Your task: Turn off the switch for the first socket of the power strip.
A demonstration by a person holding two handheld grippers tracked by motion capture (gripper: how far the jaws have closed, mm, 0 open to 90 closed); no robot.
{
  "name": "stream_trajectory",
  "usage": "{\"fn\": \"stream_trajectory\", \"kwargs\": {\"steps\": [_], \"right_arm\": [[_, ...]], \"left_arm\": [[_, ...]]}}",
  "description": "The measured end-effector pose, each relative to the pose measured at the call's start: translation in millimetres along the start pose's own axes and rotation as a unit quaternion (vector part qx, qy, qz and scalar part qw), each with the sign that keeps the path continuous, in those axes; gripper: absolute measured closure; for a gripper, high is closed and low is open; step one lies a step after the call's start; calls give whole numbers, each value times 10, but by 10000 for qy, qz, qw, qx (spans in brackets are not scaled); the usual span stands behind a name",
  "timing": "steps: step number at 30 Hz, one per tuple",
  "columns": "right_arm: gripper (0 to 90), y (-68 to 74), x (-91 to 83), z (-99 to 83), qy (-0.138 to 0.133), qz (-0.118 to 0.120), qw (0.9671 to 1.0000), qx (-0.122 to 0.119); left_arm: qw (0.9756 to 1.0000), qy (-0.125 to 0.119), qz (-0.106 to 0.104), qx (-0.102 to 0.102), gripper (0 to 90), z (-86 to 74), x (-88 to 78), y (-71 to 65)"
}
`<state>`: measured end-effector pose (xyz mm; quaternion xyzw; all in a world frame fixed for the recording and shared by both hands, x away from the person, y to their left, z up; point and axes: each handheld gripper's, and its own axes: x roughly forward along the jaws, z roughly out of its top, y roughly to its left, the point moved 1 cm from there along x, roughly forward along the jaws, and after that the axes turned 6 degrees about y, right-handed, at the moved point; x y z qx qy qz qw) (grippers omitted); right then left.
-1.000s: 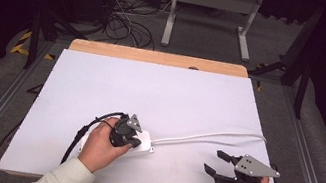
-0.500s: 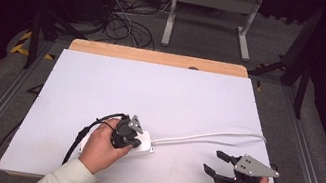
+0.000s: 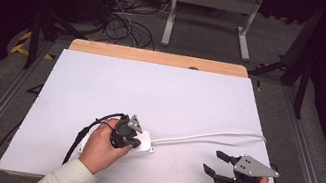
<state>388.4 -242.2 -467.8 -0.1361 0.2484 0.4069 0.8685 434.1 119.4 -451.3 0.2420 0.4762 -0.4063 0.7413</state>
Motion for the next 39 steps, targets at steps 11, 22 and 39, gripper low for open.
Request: {"fn": "stream_trajectory", "kwargs": {"steps": [11,22,39], "right_arm": [[355,-1,-2,3,-13,-6,10000,2],[355,-8,-2,-1,-22,2,10000,-1],[355,-12,3,-6,0,5,10000,4]], "left_arm": [[9986,-522,-11,37,900,31,-260,-56],[9982,-600,-15,53,900,34,-333,-74],[9875,-1575,116,-3,447,-5,-519,-76]]}}
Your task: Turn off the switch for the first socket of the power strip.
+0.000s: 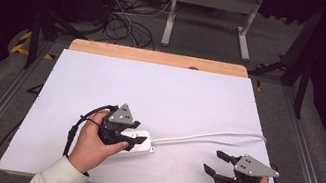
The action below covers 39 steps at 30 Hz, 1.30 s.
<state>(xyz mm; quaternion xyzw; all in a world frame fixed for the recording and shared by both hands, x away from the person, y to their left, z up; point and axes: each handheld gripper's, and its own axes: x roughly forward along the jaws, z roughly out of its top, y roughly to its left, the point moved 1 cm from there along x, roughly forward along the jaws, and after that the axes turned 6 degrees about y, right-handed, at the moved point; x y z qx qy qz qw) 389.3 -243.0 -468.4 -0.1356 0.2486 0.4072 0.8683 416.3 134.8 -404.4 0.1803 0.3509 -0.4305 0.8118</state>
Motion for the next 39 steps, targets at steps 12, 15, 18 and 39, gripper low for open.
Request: {"fn": "stream_trajectory", "kwargs": {"steps": [12,15,18,39], "right_arm": [[355,1,-1,1,-8,1,10000,-1],[355,2,-2,2,-12,-1,10000,-8],[354,1,-6,1,-31,0,10000,-8],[345,6,-16,3,-83,7,9999,-78]], "left_arm": [[9993,-383,-22,6,324,-9,-127,-20],[9988,-484,17,-3,283,-11,-155,-21],[9974,-723,73,21,222,-28,-216,-14],[9833,-1795,306,66,114,-481,-615,148]]}}
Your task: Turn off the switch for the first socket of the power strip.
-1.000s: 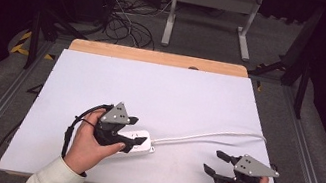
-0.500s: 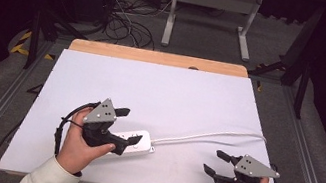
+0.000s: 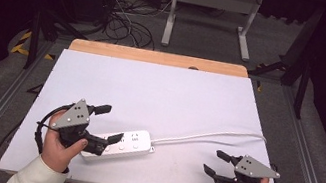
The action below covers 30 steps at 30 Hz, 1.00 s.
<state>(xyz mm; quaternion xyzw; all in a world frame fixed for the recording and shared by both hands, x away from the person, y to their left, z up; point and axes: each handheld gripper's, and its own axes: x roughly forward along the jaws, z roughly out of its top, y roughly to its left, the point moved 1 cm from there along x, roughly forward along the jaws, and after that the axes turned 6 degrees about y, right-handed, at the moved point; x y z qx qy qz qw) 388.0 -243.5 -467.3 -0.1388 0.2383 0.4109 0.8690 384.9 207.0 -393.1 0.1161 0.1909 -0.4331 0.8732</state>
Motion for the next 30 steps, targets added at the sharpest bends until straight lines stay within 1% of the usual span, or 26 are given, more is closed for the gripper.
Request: {"fn": "stream_trajectory", "kwargs": {"steps": [4,5,6,7,8,10,11,12,13,15,17,18,20,24,26,29,30], "right_arm": [[345,3,-2,1,4,-1,10000,-10],[346,3,-2,1,3,-1,10000,-9],[345,2,-1,0,-3,5,10000,-7],[345,2,0,0,-2,4,10000,-6],[345,2,0,0,8,0,10000,-8],[346,3,1,1,3,5,10000,-9],[345,3,1,1,2,6,10000,-9],[345,2,0,1,8,-1,10000,-8],[345,2,1,0,9,0,10000,-9],[345,2,1,0,11,1,10000,-9],[346,3,3,0,12,2,10000,-1],[346,3,3,0,15,0,10000,-3],[345,2,4,-1,18,-1,10000,1],[346,4,8,-1,19,10,10000,2],[345,5,8,-1,20,10,10000,2],[346,3,9,-2,20,13,10000,6],[346,3,10,-3,21,14,10000,5]], "left_arm": [[10000,34,58,-59,112,-98,-80,14],[9999,37,110,-65,104,-133,-105,28],[9998,33,113,-128,88,-163,-123,32],[9998,24,129,-127,81,-191,-141,42],[9998,30,104,-171,81,-221,-157,43],[9998,18,140,-155,76,-278,-192,64],[9997,26,110,-206,76,-308,-212,68],[9997,31,126,-182,74,-337,-230,80],[9997,17,142,-207,70,-360,-238,84],[9997,72,114,-202,61,-419,-264,106],[9996,179,74,-196,60,-494,-276,121],[9996,211,88,-176,55,-528,-280,125],[9995,238,118,-199,54,-596,-288,126],[9992,273,130,-275,55,-703,-298,139],[9989,274,122,-360,57,-757,-304,147],[9986,362,207,-337,61,-810,-310,165],[9982,410,286,-333,64,-824,-304,165]]}}
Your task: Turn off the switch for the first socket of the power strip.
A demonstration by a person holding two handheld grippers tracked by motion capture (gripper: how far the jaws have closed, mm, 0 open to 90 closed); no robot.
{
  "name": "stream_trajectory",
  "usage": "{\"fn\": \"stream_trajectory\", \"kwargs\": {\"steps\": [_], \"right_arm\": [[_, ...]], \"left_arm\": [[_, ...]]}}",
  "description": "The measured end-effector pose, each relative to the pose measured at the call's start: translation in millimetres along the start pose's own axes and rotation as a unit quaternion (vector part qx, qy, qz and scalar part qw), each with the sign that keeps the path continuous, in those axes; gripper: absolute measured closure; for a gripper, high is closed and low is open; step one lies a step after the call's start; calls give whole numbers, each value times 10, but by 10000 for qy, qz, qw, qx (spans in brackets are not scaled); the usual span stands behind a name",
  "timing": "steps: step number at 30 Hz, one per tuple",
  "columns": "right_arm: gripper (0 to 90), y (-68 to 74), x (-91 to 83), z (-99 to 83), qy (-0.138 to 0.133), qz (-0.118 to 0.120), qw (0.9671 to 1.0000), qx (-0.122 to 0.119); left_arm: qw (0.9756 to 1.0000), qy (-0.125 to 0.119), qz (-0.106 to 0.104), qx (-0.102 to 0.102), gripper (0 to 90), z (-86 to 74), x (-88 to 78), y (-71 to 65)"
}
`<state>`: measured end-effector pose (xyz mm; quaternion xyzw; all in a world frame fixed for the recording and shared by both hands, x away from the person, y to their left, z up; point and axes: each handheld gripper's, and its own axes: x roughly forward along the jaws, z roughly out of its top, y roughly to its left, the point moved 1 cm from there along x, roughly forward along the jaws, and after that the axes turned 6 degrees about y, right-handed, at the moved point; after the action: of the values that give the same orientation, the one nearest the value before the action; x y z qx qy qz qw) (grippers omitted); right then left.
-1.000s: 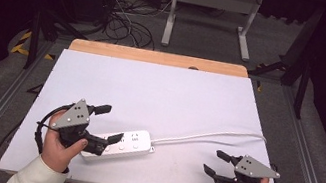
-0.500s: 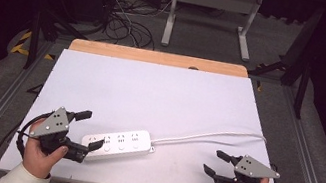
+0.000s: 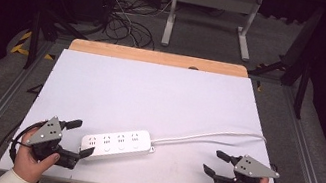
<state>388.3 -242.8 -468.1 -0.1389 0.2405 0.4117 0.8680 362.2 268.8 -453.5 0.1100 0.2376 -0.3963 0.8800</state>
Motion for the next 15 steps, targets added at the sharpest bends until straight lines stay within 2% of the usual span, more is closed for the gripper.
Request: {"fn": "stream_trajectory", "kwargs": {"steps": [3,4,10,12,15], "right_arm": [[345,-1,0,-1,-1,0,10000,1],[345,-2,-1,-1,-3,-1,10000,-2],[345,-8,-4,-5,3,-10,10000,7],[345,-8,-4,-6,9,-8,10000,8],[345,-9,-2,-7,10,-3,10000,10]], "left_arm": [[9999,58,103,-63,72,-45,19,-5],[9999,65,130,-21,73,-53,19,2],[9997,5,-54,-242,75,-154,24,10],[9997,6,-44,-255,75,-202,29,10],[9998,112,90,-132,76,-273,52,0]]}}
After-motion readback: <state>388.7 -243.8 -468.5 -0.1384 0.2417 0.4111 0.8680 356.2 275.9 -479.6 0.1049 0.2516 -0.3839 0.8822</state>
